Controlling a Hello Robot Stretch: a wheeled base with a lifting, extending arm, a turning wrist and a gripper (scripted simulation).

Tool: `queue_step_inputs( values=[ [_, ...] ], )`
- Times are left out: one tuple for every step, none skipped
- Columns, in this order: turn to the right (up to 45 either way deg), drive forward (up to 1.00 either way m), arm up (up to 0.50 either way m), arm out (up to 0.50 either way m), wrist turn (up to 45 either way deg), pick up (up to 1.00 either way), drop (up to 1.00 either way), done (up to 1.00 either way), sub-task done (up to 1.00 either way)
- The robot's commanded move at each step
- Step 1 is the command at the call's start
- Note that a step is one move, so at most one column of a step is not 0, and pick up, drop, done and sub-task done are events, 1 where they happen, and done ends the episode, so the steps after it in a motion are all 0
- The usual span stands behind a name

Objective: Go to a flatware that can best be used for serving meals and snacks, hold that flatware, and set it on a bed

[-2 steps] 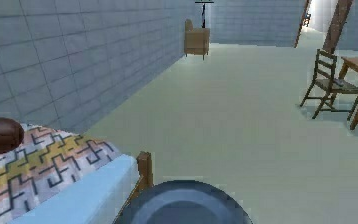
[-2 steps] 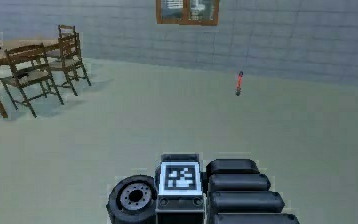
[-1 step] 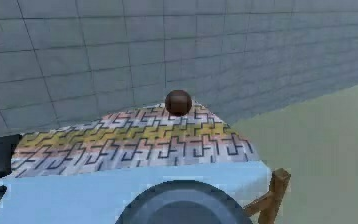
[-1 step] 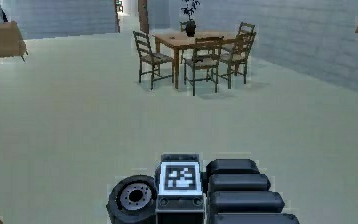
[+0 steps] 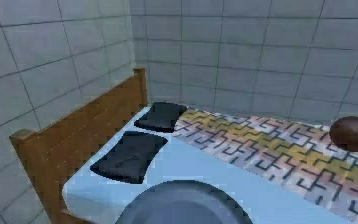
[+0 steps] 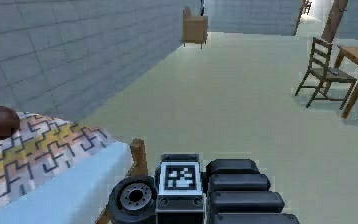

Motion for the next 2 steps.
queue_step_inputs(
  values=[
    [-45.0, 0.00, 0.00, 0.00, 0.0, 0.00, 0.00, 0.00, 0.00],
    [-6.0, 0.00, 0.00, 0.00, 0.0, 0.00, 0.00, 0.00, 0.00]
  ],
)
